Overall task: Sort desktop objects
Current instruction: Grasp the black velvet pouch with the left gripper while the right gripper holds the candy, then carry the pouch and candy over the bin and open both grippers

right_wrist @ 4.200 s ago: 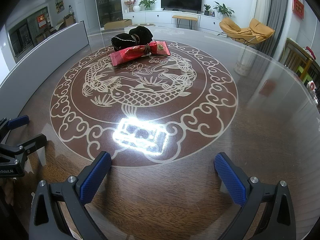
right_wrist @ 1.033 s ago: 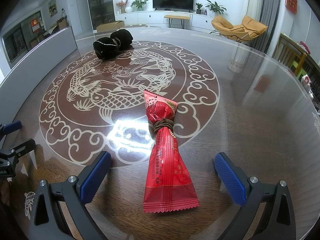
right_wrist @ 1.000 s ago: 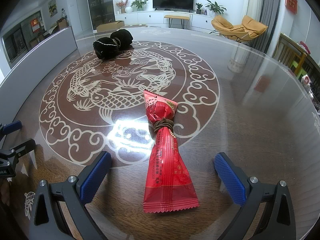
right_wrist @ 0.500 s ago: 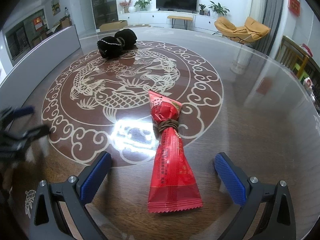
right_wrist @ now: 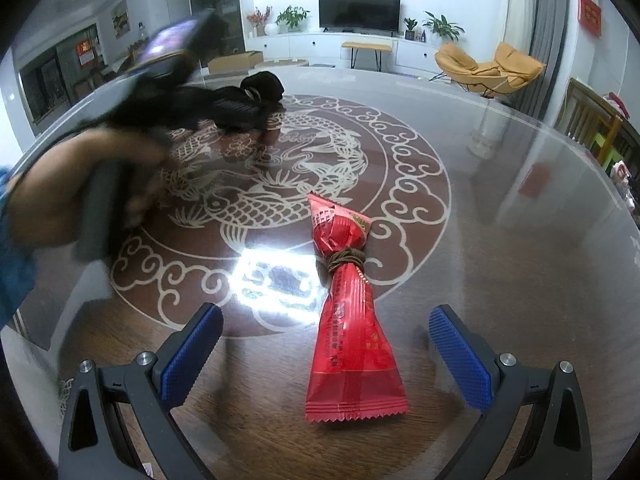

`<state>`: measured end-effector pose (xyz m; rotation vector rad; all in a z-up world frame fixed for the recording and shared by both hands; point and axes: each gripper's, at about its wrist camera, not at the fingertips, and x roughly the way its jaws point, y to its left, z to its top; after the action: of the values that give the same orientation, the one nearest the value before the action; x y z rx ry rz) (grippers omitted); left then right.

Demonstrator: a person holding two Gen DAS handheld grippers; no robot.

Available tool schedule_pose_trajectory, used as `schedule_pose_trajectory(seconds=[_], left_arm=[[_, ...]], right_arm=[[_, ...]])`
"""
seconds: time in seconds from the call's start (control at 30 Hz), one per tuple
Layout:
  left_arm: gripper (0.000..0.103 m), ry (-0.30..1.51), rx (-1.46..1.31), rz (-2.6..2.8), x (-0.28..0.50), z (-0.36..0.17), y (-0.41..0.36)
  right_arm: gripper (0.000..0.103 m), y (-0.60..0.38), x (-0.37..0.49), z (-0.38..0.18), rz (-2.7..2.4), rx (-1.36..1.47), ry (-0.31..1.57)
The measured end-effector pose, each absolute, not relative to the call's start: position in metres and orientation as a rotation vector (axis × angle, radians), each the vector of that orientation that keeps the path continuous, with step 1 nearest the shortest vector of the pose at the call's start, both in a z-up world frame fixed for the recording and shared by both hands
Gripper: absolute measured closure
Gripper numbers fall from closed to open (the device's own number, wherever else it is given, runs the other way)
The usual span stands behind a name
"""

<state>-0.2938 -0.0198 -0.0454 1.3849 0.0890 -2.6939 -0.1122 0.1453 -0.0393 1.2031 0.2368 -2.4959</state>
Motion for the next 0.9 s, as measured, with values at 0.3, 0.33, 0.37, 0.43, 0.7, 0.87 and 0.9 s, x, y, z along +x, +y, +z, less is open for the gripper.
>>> schedule_pose_trajectory(seconds=[0.3,0.33,0.37,0.43,0.7,0.87,0.9], left_arm=[[0.074,0.05,1.344,-2.822,-0.286,-0.037,-0.022],[0.074,0.064,1.346,-2.829,-0.269,-0.037,-0.028],[0.074,0.067,1.349,-2.835,-0.255,-0.037,-0.032],[0.074,0.033,1.351,-2.832,-0.216,-0.038,-0.037],[0.074,0.027,1.341,-2.816,-0.064,-0.04,-0.048],[0.074,0.038,1.336,-2.82,-0.026,-0.039,-0.048],[0.074,0.037,1.335,-2.822,-0.023,-0.039,-0.049]], right_arm=[[0.0,0.145,-0.113,-0.04,-2.5,1.215,0.227],[0.0,0.145,-0.113,-0.04,-2.499,1.217,0.224],[0.0,0.146,-0.114,-0.04,-2.498,1.222,0.22],[0.0,0.147,-0.115,-0.04,-2.494,1.231,0.212],[0.0,0.15,-0.118,-0.042,-2.466,1.247,0.177],[0.026,0.146,-0.129,-0.037,-2.434,1.267,0.229],[0.046,0.143,-0.131,-0.035,-2.433,1.267,0.262]])
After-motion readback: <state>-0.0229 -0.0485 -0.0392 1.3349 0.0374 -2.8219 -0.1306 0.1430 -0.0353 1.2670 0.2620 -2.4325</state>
